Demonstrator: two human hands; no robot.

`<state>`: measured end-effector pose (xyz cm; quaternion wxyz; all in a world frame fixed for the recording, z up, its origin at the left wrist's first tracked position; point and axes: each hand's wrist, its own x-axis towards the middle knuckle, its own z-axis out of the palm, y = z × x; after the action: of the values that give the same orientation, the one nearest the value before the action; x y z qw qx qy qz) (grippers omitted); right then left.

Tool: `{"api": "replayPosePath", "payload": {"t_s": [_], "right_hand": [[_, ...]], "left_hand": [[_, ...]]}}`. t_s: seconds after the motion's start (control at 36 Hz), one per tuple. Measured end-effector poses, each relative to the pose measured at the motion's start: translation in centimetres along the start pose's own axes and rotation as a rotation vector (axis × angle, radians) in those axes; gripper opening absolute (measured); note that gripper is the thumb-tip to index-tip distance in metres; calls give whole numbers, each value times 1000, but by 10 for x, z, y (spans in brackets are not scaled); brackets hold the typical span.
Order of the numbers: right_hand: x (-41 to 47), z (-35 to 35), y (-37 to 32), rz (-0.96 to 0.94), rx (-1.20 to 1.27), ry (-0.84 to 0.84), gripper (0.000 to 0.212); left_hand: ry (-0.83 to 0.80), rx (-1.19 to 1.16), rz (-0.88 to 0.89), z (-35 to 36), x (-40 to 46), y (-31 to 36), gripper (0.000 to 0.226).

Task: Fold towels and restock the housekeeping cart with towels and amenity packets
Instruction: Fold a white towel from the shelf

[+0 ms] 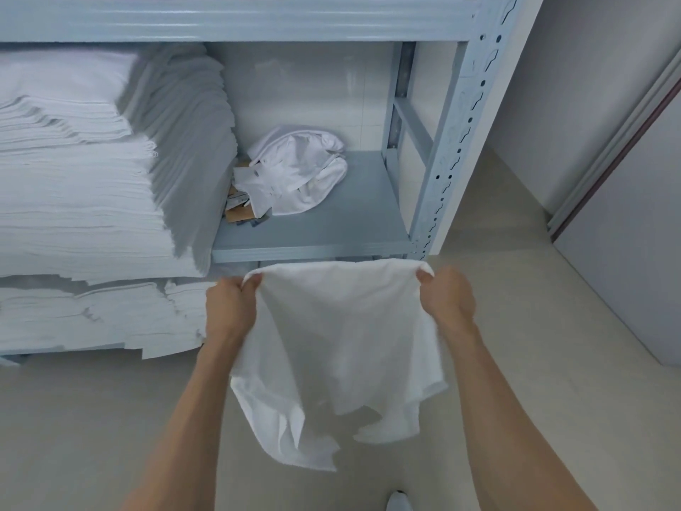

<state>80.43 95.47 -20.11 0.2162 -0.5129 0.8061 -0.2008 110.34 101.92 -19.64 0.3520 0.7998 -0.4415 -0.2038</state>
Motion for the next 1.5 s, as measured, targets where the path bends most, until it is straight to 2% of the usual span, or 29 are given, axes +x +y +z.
{"api": "replayPosePath", "payload": {"t_s": [0.17,0.31,0.36,0.47,0.64,0.78,0.89,1.08,1.25,1.5], "right_hand": [[-8,0,-3,-54,-178,-224,34],[-24,10,-14,-131,-243,-428,29],[-29,16,-20,-155,-194,-483,27],[-42,27,-36,-173,-23,-535,38],[-53,33,-53,-70,338,-607,21],[-53,29,-55,-15,395,-659,19],[-54,28,-55,-2,395,-656,20],[-47,22,-56,-21,401,-586,26],[-42,17,-60,26,513,-526,22],[-39,16,-59,111,755,-490,19]], "left_hand": [[-64,-33,-76,8,-7,1,46],[-226,-55,-65,28,-17,22,43],[-283,-60,-30,36,-20,31,39],[-368,-88,28,48,-30,44,45],[-443,-11,127,52,-37,57,49],[-447,47,176,49,-39,62,47],[-460,72,198,51,-45,65,44],[-465,181,271,55,-45,64,54],[-443,235,383,55,-43,75,53],[-412,167,553,59,-45,83,44]]}}
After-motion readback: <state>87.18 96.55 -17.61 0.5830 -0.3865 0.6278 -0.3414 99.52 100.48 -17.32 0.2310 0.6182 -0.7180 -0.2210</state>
